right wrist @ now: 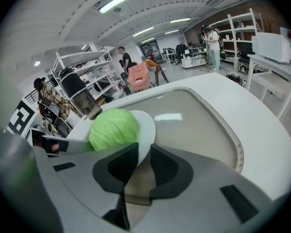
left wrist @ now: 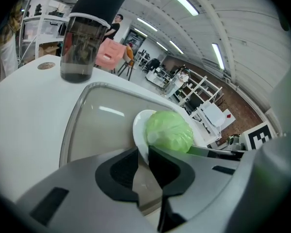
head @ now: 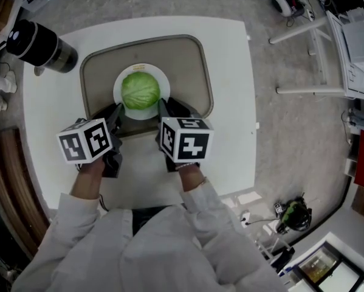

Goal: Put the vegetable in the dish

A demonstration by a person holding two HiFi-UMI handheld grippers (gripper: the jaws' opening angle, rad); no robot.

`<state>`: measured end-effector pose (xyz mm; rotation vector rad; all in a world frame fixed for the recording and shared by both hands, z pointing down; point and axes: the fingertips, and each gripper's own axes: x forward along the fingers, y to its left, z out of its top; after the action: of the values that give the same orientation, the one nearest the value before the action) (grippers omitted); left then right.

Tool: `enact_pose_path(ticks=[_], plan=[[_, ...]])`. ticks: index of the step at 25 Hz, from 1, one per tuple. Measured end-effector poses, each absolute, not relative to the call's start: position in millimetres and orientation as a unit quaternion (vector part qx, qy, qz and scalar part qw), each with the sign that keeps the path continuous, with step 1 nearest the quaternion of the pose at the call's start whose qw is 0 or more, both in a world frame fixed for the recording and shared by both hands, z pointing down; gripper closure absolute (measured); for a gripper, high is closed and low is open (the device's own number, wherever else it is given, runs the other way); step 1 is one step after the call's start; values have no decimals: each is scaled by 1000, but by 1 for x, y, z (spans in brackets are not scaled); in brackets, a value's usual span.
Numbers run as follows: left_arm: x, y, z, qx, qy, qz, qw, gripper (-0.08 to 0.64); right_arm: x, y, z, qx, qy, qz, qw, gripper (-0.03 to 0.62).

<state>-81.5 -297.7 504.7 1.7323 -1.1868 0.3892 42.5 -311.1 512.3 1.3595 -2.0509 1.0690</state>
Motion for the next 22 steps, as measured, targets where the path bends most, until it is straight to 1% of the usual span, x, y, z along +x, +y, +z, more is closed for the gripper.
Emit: enact_pose_path(ticks=[7,15,22], plan=[[-80,-298,508,707,-485,167,488,509,43,-312,515,496,-740,382,245,518],[-81,-297,509,711,-481,175,482,505,42,-313,513,495,-753,340,267,512],[-85,-297,505,728,-481,191,450,502,46,-313,507,498,-756,323,277,511]])
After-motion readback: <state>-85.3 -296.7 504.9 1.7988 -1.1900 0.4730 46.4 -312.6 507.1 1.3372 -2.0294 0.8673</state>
